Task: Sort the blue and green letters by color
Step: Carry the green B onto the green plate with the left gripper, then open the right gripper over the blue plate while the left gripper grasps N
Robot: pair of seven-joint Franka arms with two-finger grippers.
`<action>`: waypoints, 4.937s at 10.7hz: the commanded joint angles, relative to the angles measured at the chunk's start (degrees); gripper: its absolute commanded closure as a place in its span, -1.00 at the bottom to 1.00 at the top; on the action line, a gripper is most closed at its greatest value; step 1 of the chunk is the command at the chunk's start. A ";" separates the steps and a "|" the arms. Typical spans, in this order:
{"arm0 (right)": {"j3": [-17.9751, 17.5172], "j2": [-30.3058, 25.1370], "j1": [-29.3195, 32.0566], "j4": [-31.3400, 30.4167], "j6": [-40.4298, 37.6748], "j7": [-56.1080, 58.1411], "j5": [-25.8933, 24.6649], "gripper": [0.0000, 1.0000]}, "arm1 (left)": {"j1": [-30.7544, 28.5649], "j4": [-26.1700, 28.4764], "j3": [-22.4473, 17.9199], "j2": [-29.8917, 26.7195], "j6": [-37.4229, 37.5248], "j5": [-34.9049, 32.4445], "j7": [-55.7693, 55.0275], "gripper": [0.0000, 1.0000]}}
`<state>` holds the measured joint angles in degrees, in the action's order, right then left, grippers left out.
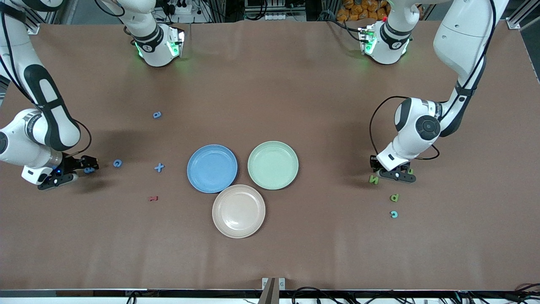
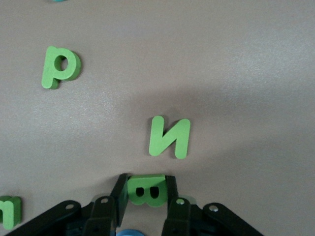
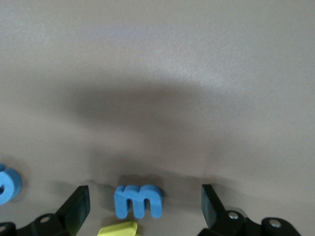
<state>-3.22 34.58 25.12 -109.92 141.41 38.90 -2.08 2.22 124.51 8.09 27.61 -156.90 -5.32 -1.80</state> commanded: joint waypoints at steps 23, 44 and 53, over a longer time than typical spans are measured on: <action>-0.91 -7.95 -4.44 1.19 -13.86 -7.93 1.20 1.00 | 22.23 -29.50 6.94 6.87 25.12 -4.35 -45.90 -1.00; -19.72 -7.07 -21.16 1.20 -9.75 -80.31 6.04 -1.00 | -4.51 -22.20 7.03 10.45 22.61 -5.58 6.46 -0.49; -19.63 -8.74 -6.34 -10.65 1.99 -69.38 -4.43 -1.00 | -4.16 -22.47 7.03 11.33 22.43 -5.58 6.46 0.44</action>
<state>-22.04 27.56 13.51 -115.05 137.07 -27.62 -5.04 -1.78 102.36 14.73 38.49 -133.86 -10.18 5.10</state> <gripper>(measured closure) 0.000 0.529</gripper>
